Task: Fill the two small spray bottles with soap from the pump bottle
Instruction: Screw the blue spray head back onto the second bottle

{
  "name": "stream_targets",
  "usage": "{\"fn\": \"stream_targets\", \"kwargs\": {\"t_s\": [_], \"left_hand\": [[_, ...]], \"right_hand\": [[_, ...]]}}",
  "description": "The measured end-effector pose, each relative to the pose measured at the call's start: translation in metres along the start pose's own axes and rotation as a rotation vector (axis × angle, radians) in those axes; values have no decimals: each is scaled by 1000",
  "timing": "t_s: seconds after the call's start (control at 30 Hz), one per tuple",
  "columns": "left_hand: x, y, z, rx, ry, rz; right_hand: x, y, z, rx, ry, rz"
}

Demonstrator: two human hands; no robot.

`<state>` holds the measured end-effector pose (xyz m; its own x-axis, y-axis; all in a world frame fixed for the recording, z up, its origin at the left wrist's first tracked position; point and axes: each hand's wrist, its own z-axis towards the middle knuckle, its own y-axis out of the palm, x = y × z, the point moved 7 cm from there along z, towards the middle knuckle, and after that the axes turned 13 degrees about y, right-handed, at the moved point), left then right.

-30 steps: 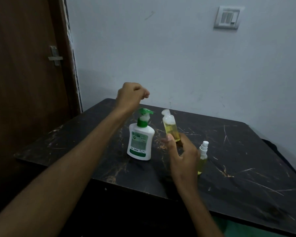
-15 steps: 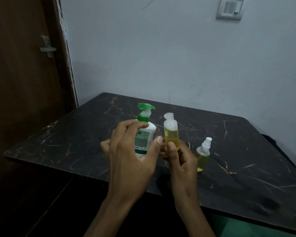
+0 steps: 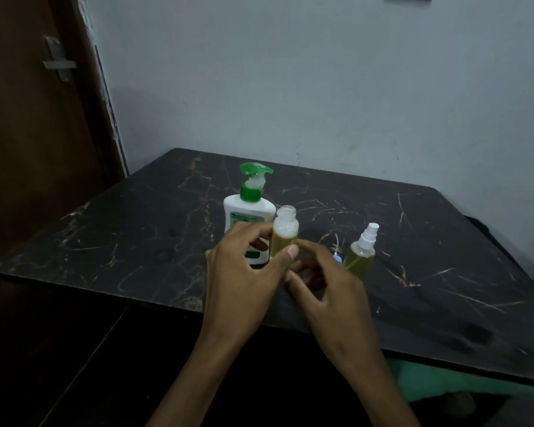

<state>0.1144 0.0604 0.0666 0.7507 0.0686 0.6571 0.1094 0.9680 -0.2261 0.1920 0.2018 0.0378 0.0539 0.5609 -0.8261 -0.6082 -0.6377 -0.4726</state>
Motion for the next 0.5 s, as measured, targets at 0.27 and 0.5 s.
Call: {"fn": "stream_targets", "kwargs": {"t_s": [0.27, 0.5], "left_hand": [[-31, 13, -25, -150, -102, 92], [-34, 15, -29, -158, -95, 161]], "right_hand": [[16, -76, -1, 329, 57, -436], [10, -30, 7, 145, 73, -760]]}}
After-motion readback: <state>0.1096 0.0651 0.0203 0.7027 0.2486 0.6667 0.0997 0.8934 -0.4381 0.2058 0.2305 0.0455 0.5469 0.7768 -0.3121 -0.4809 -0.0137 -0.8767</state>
